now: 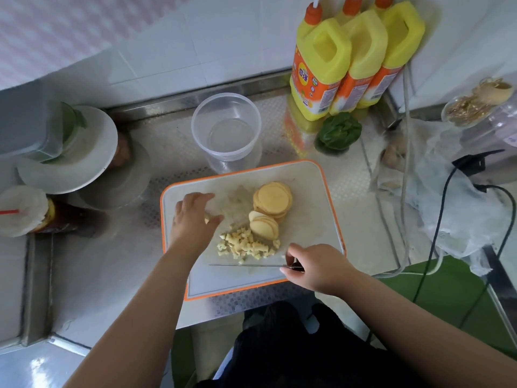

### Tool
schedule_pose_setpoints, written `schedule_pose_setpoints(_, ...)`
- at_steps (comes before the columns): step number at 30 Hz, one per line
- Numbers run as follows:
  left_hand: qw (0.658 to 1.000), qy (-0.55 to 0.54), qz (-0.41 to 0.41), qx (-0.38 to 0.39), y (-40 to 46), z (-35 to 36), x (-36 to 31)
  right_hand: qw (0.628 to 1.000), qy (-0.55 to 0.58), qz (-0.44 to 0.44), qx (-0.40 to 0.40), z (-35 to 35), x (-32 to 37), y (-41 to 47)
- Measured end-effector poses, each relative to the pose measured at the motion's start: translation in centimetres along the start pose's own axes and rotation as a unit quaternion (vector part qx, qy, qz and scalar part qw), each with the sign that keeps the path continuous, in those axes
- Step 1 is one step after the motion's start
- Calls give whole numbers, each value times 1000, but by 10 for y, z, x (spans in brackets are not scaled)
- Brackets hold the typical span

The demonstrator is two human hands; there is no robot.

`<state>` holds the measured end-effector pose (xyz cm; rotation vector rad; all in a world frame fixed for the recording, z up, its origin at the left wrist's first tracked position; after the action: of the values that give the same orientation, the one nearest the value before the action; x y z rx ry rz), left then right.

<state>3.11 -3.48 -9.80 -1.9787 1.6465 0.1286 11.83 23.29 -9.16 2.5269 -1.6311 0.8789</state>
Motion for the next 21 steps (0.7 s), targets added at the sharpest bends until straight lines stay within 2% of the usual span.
schedule_pose_setpoints(2, 997, -12, 58, 51, 3, 4, -21, 999, 20, 30, -2, -6, -11, -7)
schedule_pose_setpoints(7, 978, -111, 56, 166, 15, 21, -37, 995, 41, 61, -61, -16, -43, -28)
schedule_pose_setpoints(11, 979, -82, 52, 181, 10, 42, -45, 984, 36, 40, -170, -16, -58, -41)
schedule_pose_setpoints(16, 984, -12, 69, 164, 2, 47, -51, 949, 96, 83, -289, -20, -61, -49)
schedule_pose_setpoints(19, 972, -40, 54, 227, 3, 25, -54, 927, 156, 102, -325, -27, -59, -46)
schedule_pose_setpoints(21, 957, -112, 34, 266, 3, 5, -62, 910, 202, 131, -338, -33, -58, -40)
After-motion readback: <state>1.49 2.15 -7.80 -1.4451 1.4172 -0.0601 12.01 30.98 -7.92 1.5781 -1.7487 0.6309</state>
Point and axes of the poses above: each hand's wrist, its own y-axis towards the middle knuckle, its own z-axis out of the palm, x = y × z, the point moved 1 cm from there along y, towards the middle knuckle, and after that the axes turned 3 degrees about -z, right-handed, at the moved point
